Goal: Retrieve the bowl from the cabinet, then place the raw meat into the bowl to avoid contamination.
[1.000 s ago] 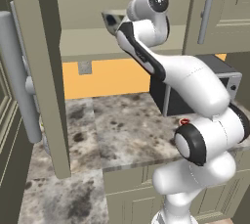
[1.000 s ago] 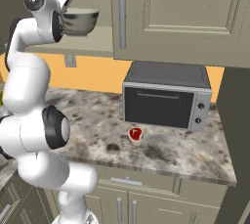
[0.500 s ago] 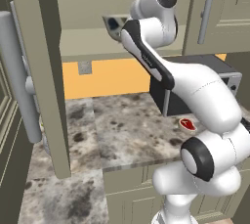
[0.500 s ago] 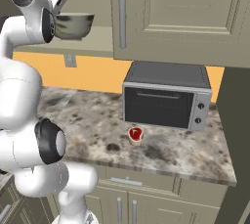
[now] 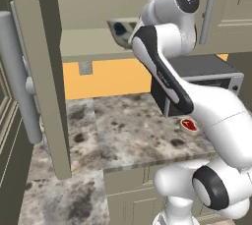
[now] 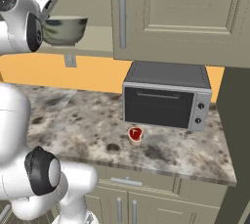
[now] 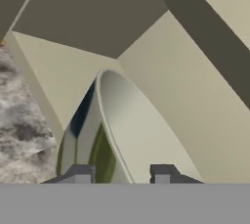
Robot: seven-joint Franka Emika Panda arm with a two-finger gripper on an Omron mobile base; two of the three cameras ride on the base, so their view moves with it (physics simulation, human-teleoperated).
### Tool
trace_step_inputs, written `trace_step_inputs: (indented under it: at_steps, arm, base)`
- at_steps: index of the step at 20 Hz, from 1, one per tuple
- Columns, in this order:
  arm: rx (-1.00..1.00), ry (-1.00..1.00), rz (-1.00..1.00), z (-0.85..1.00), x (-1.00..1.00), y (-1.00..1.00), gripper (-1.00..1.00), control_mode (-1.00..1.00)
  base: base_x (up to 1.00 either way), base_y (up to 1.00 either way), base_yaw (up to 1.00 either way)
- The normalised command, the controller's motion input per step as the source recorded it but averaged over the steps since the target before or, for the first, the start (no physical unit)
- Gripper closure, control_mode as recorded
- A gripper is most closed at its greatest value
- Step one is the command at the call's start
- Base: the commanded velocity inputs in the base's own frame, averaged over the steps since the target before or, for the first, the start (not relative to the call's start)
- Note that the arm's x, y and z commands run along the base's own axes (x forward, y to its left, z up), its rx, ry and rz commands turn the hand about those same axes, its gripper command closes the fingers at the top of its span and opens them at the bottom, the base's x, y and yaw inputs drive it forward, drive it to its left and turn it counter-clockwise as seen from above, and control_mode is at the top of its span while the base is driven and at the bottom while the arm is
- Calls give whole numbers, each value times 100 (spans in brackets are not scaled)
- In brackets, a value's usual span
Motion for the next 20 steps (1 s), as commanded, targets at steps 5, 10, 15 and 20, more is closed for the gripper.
trace_step_inputs:
  at_steps: [5, 10, 15, 20]
  arm:
    - [0, -3, 0, 0, -89, -10, 100, -100]
    - [0, 2, 1, 0, -79, -2, 100, -100]
    - [-1, 10, 2, 0, -71, 0, 100, -100]
    - [-1, 13, 2, -6, -69, 0, 100, -100]
  base:
    - [0, 0, 0]
    - [0, 0, 0]
    - [0, 0, 0]
    - [0, 0, 0]
